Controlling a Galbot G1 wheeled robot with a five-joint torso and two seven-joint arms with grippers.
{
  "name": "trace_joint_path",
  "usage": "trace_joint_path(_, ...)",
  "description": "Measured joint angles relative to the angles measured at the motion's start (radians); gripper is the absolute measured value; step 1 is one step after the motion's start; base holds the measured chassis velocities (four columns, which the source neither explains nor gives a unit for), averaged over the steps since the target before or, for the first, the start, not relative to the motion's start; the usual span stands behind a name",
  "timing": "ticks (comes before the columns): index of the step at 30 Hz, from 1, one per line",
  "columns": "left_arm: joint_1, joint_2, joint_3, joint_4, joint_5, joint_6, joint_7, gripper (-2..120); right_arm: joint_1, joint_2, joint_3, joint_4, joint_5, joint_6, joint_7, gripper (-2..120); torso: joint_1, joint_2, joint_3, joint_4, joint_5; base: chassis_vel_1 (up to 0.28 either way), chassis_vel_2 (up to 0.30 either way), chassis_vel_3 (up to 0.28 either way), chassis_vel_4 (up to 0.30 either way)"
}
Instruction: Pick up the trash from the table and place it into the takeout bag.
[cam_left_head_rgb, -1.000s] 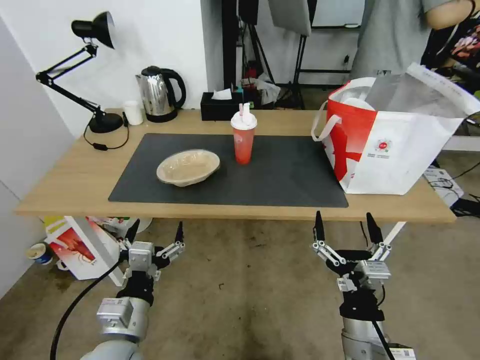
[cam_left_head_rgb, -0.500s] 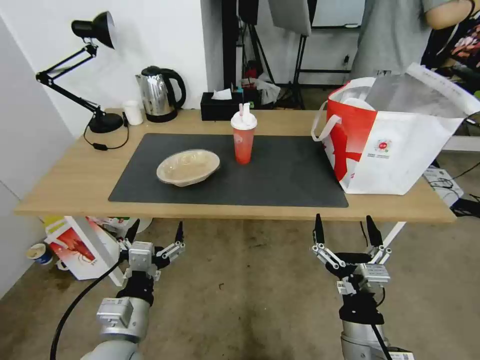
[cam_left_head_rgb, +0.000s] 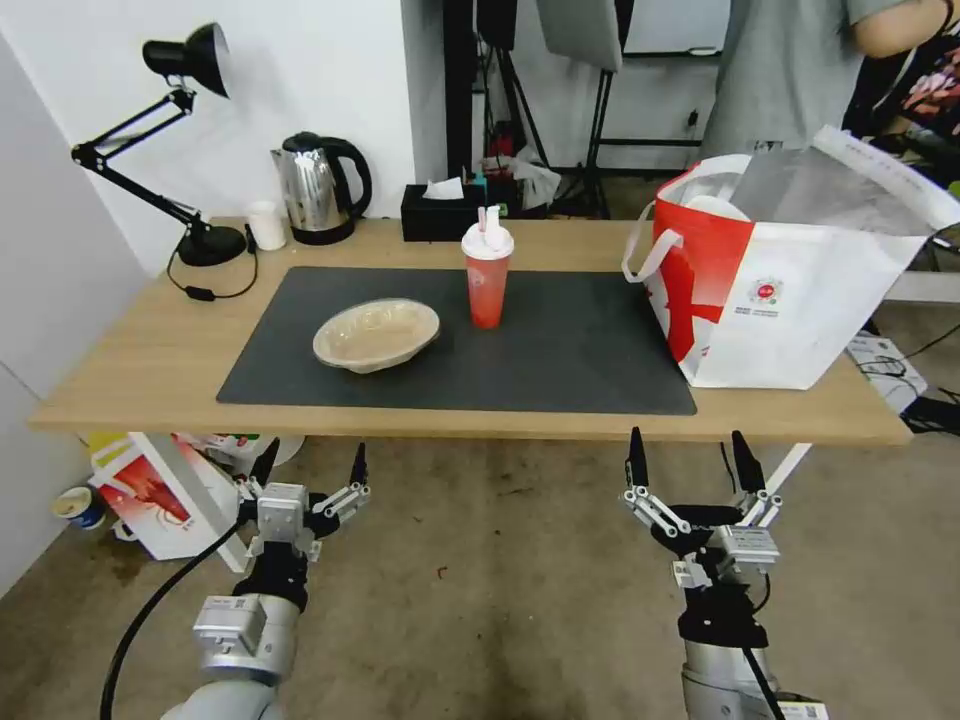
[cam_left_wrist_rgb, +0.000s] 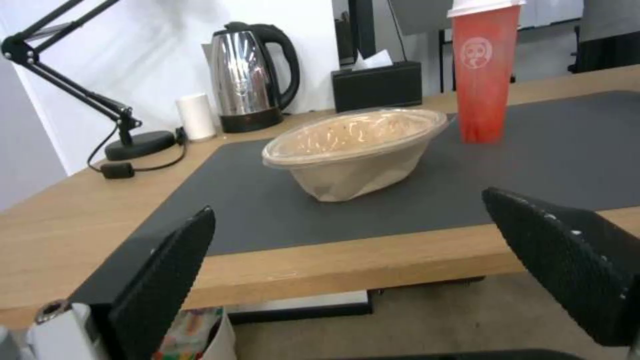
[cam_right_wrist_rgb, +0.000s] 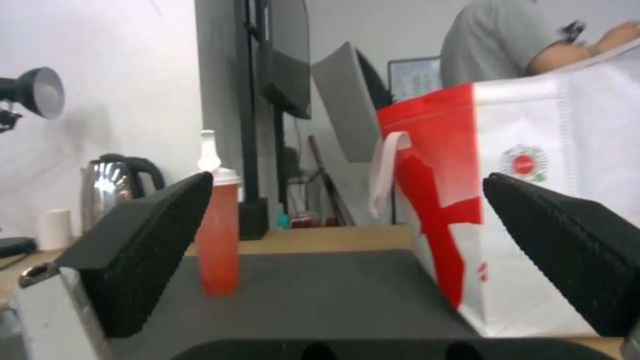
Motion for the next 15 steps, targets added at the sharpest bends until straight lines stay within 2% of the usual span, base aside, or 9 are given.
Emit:
trace_joint_path(2,0.0,0.0,0.0,0.0,0.0,0.0,0.0,100,0.025,-0.013,0.0,0.01,0.024,-0.038,-0.012,100,0.0,0.0,0.0,0.0001,0.0001,0.0,0.0,0.0,0.0)
trace_joint_path(5,0.0,0.0,0.0,0.0,0.0,0.0,0.0,100,0.128,-0.063,0.002,0.036,0.115,-0.169,-0.049,100,0.0,0.0,0.0,0.0,0.0001,0.0,0.0,0.0,0.0)
trace_joint_path(6,0.0,0.0,0.0,0.0,0.0,0.0,0.0,100,0.128,-0.063,0.002,0.036,0.115,-0.169,-0.049,100,0.0,0.0,0.0,0.0,0.0001,0.0,0.0,0.0,0.0)
trace_joint_path(9,0.0,0.0,0.0,0.0,0.0,0.0,0.0,100,0.274,-0.126,-0.011,0.044,0.224,-0.287,-0.062,100,0.0,0.0,0.0,0.0002,0.0002,0.0,0.0,0.0,0.0)
trace_joint_path(11,0.0,0.0,0.0,0.0,0.0,0.0,0.0,100,0.293,-0.135,-0.014,0.043,0.237,-0.3,-0.063,100,0.0,0.0,0.0,0.0002,0.0002,0.0,0.0,0.0,0.0)
trace_joint_path(14,0.0,0.0,0.0,0.0,0.0,0.0,0.0,100,0.445,-0.246,-0.053,0.016,0.39,-0.402,-0.086,100,0.0,0.0,0.0,0.0002,0.0,0.0,0.0,0.0,0.0)
trace_joint_path(15,0.0,0.0,0.0,0.0,0.0,0.0,0.0,100,0.445,-0.246,-0.053,0.016,0.39,-0.402,-0.086,100,0.0,0.0,0.0,0.0002,0.0,0.0,0.0,0.0,0.0)
